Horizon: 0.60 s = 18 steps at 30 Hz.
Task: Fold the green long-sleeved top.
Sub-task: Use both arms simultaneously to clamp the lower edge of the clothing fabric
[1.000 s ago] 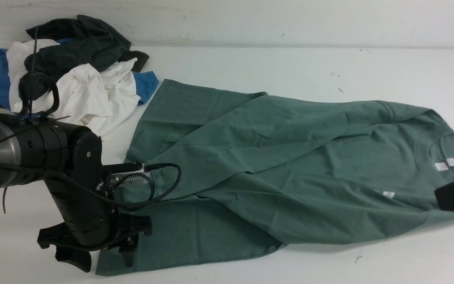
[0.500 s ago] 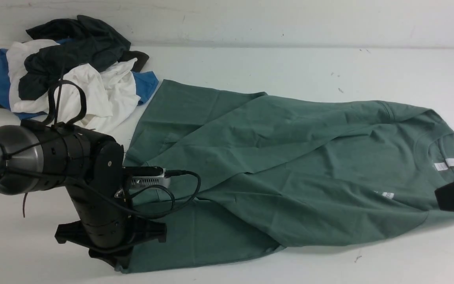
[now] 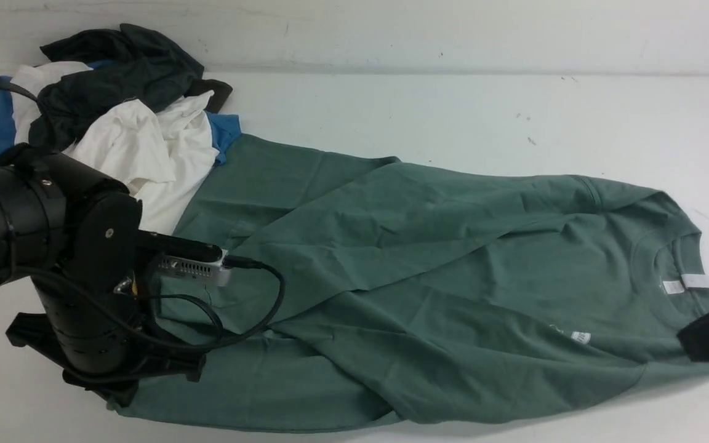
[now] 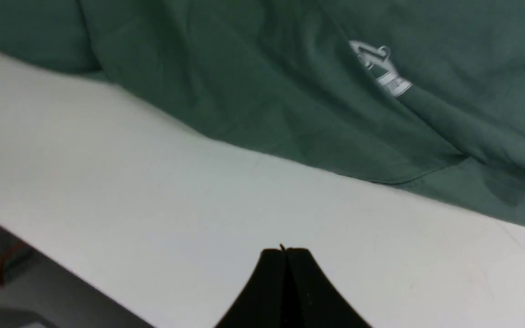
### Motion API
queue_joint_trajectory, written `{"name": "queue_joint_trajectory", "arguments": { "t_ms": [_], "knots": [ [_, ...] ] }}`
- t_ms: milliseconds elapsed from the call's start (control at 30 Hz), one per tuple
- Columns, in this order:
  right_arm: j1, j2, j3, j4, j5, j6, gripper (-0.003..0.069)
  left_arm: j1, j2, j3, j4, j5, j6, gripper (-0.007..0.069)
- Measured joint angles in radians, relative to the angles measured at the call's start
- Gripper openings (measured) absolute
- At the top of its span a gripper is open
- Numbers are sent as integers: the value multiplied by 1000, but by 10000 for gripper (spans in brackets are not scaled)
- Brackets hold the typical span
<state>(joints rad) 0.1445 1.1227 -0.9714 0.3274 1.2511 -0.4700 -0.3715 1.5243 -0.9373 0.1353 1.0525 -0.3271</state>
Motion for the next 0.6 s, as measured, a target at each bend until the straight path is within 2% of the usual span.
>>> {"name": "queue_joint_trajectory", "arguments": {
  "t_ms": [133,267,400,600],
  "knots": [
    [141,109,0,-129,-21,95,18,0,-18,0,2,17,2,8],
    [190,180,0,-209,-35,142,74,0,-19,0,4,19,7,8],
    [211,292,0,-260,-94,155,234,0,-19,0,4,20,7,8],
    [214,428,-2,-275,-194,154,521,0,-19,0,6,20,8,7]
  ]
}}
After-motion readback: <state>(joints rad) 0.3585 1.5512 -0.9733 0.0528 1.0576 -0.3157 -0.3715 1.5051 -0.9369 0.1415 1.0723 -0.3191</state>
